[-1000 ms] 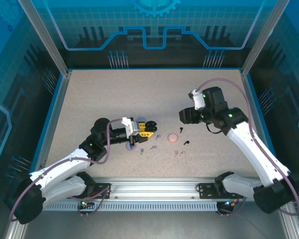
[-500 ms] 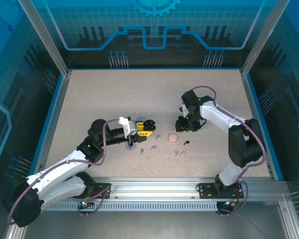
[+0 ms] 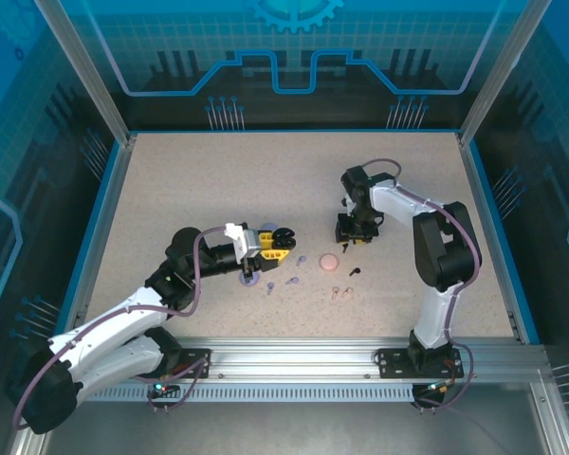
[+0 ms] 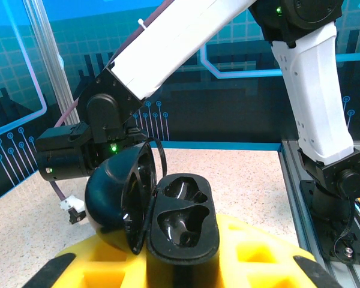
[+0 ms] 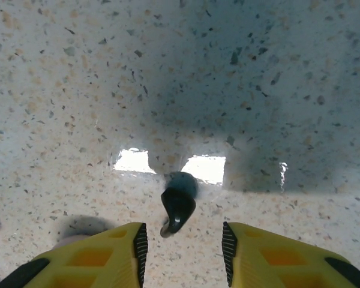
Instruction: Insert the wireless bluetooth earbuds into the charging case
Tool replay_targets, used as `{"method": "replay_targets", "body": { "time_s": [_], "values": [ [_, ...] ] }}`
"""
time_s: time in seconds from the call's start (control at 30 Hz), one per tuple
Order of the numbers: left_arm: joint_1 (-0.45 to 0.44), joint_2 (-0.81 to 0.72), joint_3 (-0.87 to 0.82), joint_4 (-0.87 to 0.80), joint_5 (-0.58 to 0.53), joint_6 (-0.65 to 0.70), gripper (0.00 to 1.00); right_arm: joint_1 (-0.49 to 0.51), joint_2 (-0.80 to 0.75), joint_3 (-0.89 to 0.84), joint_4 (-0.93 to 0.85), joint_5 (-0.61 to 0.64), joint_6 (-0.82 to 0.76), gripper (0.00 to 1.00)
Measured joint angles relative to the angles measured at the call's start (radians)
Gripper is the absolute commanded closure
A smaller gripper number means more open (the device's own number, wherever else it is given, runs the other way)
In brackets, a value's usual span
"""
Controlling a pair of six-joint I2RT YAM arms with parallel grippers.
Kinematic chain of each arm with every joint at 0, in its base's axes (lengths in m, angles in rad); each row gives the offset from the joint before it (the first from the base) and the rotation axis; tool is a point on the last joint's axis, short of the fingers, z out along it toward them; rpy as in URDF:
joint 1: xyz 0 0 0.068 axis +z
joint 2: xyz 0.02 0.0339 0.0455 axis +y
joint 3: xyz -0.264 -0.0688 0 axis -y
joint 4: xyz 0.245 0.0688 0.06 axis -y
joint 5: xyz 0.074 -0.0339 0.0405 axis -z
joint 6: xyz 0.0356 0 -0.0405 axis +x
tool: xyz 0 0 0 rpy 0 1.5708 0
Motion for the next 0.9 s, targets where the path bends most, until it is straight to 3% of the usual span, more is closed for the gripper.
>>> {"method": "replay_targets", "body": {
  "time_s": [0.9],
  "values": [
    [0.0,-0.005,0.0,-0.023,-0.005,0.001,0.91,0.021,0.111,0.087,-0.034,0.005,0.0,0.67]
  ]
}}
